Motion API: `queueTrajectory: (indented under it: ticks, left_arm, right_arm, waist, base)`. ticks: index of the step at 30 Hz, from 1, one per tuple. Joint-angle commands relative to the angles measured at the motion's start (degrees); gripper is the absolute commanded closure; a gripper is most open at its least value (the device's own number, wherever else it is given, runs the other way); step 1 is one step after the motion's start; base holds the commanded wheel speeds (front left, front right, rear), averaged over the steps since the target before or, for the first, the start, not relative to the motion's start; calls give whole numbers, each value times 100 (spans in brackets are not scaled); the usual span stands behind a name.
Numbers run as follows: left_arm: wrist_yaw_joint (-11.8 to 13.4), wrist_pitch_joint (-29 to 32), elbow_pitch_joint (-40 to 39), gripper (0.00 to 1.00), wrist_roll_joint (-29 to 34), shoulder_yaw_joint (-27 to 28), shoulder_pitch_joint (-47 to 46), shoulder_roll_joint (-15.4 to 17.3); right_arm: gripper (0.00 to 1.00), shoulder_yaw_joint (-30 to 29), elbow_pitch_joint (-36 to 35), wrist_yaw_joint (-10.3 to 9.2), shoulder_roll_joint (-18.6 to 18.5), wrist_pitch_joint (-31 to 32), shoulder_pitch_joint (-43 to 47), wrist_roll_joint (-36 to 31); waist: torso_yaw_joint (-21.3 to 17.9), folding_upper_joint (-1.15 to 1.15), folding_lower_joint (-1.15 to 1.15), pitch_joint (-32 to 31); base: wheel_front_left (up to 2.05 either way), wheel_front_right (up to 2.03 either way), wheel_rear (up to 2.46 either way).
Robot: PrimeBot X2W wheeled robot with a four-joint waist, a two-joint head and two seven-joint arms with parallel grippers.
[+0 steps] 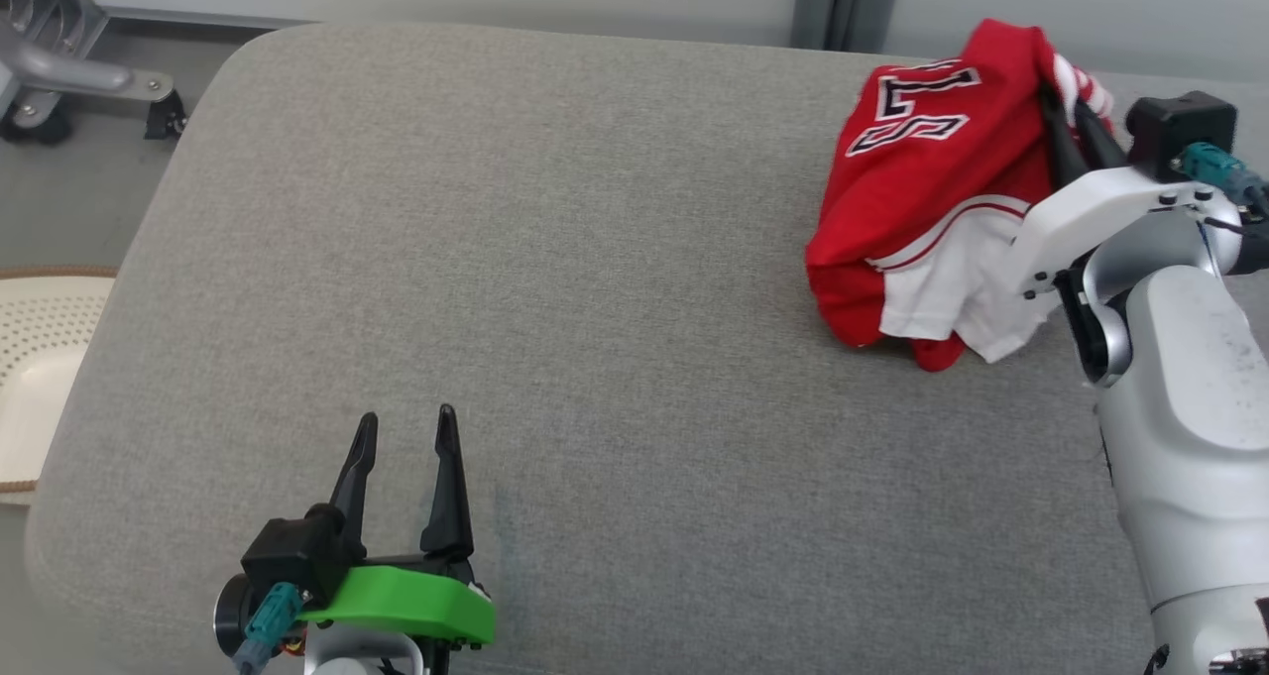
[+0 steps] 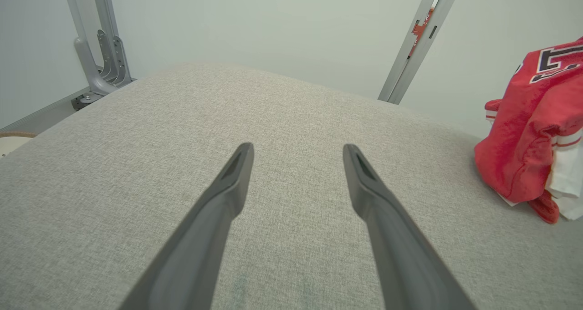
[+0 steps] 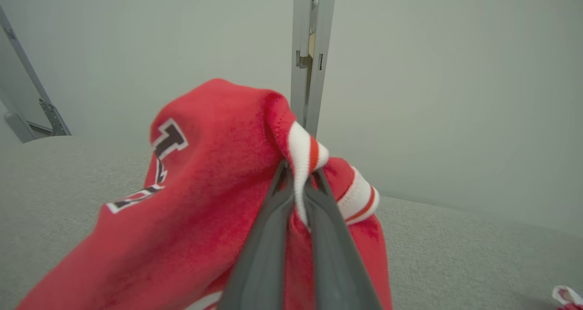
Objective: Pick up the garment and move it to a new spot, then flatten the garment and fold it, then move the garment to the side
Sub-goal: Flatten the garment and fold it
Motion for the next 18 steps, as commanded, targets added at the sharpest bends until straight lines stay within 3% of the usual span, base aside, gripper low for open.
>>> queueTrajectory:
  ticks: [1, 4, 6, 7, 8, 9, 13, 18]
  left_arm:
    - [-17, -2, 13, 0, -10, -23, -123, 8]
    - [-16, -2, 33, 0, 25, -96, -166, 8]
    - [-43, -2, 60, 0, 46, -128, -224, 6]
    - [-48, -2, 66, 0, 50, -142, -241, 6]
    - [-49, -2, 79, 0, 60, -157, -248, 7]
    - [-41, -2, 89, 0, 65, -170, -250, 8]
    - [-3, -2, 83, 0, 75, -142, -255, 8]
    - [-5, -2, 63, 0, 117, -51, -170, 8]
  right_arm:
    - [100, -97, 335, -8, -40, -109, -207, -109]
    - [99, -480, 1115, -8, -151, -359, -620, -241]
    - [88, -753, 1547, -9, -292, -539, -862, -376]
    - [72, -877, 1729, -9, -342, -614, -961, -439]
    - [50, -986, 1936, -9, -394, -703, -1064, -562]
    - [0, -1088, 2085, -9, -441, -822, -1177, -673]
    - [0, -1264, 2380, -9, -399, -1138, -1384, -845]
    - [0, -1025, 2241, -9, -215, -1255, -1179, -617]
  waist:
    - [268, 0, 0, 183]
    - [392, 0, 0, 304]
    - [455, 0, 0, 369]
    - [478, 0, 0, 396]
    - [495, 0, 0, 417]
    - [495, 0, 0, 435]
    - [338, 0, 0, 429]
    - [-57, 0, 0, 270]
  base:
    - [0, 0, 0]
    - [0, 0, 0]
    - [0, 0, 0]
    - [0, 0, 0]
    - [0, 0, 0]
    - [0, 0, 0]
    - [0, 0, 0]
    - [0, 0, 0]
